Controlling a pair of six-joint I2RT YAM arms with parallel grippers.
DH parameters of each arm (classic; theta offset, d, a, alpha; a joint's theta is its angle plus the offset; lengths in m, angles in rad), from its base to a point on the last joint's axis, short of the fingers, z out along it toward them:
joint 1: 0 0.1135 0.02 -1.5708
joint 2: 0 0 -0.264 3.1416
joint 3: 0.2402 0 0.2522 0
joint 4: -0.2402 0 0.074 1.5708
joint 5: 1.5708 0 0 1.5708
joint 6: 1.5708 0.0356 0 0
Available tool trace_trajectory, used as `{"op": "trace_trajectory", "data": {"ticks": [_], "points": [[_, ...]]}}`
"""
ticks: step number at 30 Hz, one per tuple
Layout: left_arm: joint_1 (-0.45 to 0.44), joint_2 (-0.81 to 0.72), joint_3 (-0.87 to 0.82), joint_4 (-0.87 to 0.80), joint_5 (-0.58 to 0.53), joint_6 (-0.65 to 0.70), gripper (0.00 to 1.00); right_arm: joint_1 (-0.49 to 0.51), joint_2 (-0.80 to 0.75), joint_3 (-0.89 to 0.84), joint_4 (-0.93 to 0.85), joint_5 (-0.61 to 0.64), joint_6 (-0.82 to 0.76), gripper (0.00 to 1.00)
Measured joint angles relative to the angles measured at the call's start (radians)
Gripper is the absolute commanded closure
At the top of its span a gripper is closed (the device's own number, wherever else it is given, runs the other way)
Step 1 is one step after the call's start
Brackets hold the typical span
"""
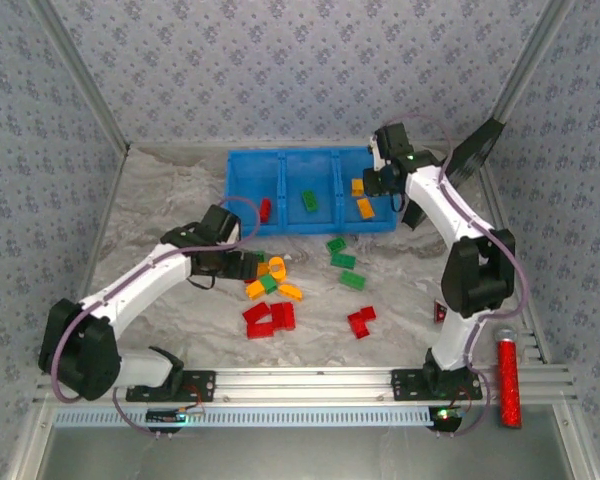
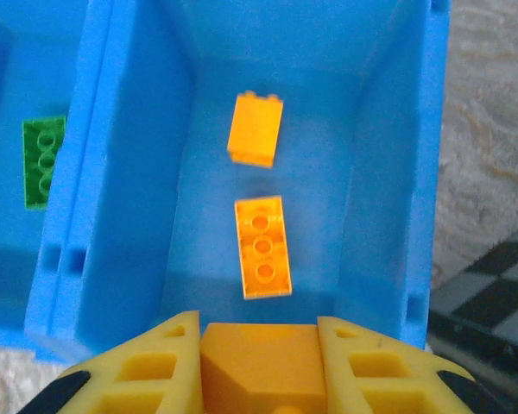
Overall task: Sort the legos into containers by color
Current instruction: Place the lego in the container.
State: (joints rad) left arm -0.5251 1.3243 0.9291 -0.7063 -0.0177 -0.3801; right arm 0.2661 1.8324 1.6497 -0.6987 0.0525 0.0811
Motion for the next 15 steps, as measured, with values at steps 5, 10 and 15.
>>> {"op": "trace_trajectory", "data": {"ticks": [5, 10, 15], "points": [[-0.002, 0.048, -0.017, 0.058, -0.027, -0.026, 0.18, -0.009, 0.100, 0.093, 0.022, -0.017, -0.004, 0.72], [-0.002, 0.109, -0.017, 0.099, -0.050, -0.034, 0.18, -0.006, 0.199, 0.154, 0.034, -0.032, -0.008, 0.72], [-0.002, 0.155, -0.017, 0.124, -0.062, -0.033, 0.19, -0.003, 0.306, 0.206, 0.034, -0.033, -0.020, 0.71]]}}
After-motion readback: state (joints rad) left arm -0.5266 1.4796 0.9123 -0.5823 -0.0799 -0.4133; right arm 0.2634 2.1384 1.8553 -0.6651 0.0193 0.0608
